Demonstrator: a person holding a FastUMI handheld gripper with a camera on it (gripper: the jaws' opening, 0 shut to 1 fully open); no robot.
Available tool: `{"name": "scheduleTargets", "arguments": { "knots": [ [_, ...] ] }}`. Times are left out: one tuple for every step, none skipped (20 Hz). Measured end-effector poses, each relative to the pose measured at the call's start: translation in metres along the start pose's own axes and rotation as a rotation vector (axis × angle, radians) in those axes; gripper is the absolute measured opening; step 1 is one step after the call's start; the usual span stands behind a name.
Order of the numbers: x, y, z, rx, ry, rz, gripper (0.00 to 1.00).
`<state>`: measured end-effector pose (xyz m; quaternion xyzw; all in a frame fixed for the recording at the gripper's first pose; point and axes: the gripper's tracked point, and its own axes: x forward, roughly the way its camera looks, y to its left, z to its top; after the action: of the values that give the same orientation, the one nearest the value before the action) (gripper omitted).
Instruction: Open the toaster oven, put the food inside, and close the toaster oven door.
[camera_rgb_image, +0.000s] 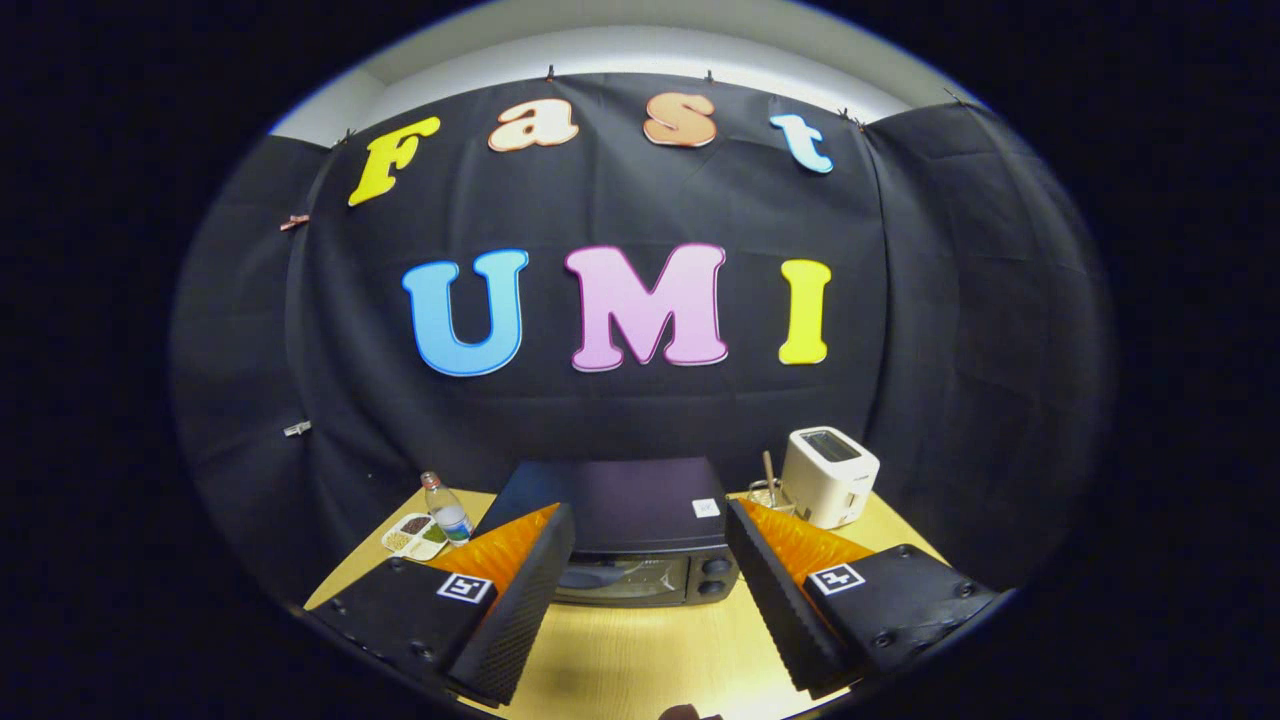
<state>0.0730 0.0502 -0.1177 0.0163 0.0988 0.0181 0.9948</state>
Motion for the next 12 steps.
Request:
{"name": "scheduleTargets", "arguments": {
  "knots": [
    [-0.008,-0.005,0.015,-0.002,-0.020,0.005,0.98],
    [-0.016,-0.010,0.028,-0.003,-0.036,0.008,0.99],
    [-0.023,-0.018,0.039,-0.007,-0.053,0.010,0.98],
    [-0.031,-0.029,0.050,-0.014,-0.070,0.002,0.99],
    [-0.039,-0.040,0.060,-0.022,-0.083,-0.008,0.98],
    [-0.047,-0.048,0.070,-0.025,-0.105,-0.012,0.98],
    [-0.056,-0.055,0.079,-0.026,-0.121,-0.015,0.98],
    [-0.061,-0.062,0.084,-0.029,-0.134,-0.019,0.98],
    [-0.069,-0.069,0.089,-0.034,-0.145,-0.022,0.98],
    [-0.077,-0.077,0.094,-0.047,-0.157,-0.022,0.98],
    [-0.083,-0.082,0.095,-0.056,-0.160,-0.023,0.98],
    [-0.087,-0.087,0.094,-0.058,-0.153,-0.026,0.98]
  ]
}}
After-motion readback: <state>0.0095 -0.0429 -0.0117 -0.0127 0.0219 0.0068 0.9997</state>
